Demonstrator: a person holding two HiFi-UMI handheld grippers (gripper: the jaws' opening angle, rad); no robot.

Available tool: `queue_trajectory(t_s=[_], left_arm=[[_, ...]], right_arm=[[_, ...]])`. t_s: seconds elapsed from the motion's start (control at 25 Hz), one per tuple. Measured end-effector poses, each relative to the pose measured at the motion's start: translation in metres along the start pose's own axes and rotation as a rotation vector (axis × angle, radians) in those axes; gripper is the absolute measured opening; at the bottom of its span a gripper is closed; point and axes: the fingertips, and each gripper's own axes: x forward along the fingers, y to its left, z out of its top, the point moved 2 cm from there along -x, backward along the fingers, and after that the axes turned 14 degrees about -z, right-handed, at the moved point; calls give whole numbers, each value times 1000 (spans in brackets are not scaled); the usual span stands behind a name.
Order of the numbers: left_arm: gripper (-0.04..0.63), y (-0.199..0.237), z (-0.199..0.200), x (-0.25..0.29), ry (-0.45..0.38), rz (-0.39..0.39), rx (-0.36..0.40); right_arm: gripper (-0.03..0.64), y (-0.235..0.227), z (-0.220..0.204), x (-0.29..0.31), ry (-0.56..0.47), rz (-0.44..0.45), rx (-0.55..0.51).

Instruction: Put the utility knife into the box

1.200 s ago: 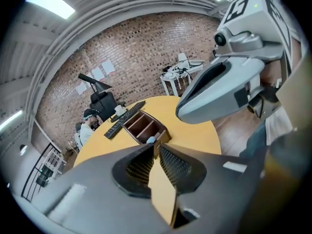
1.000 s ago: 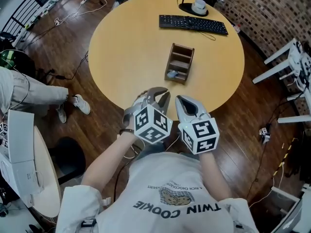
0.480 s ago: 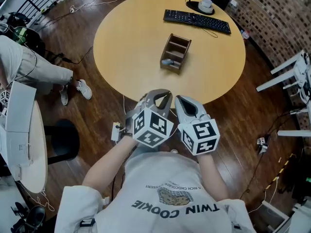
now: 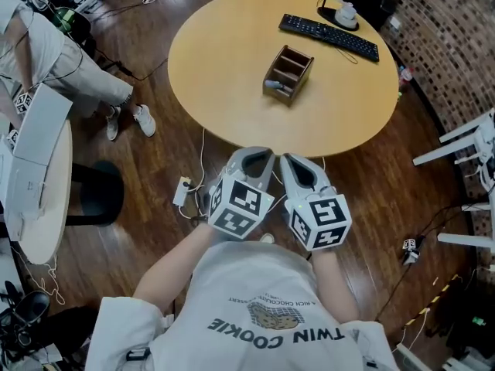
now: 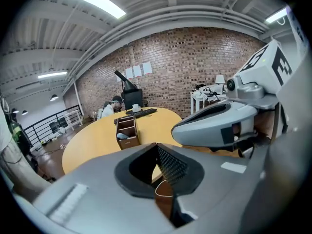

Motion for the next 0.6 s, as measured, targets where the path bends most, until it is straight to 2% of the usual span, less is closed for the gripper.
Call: queue_trajectory(t_s=[0.36, 0.48, 0.6], left_arm=[[6, -29, -4, -55, -91, 126, -81], [6, -35, -8, -73, -135, 138, -143], [6, -44, -17, -89, -143, 151, -157]], right_arm=[[-2, 32, -4, -40, -14, 72, 1], [-2, 48, -8, -48, -10, 89, 6], [-1, 65, -15, -57, 1, 103, 12]])
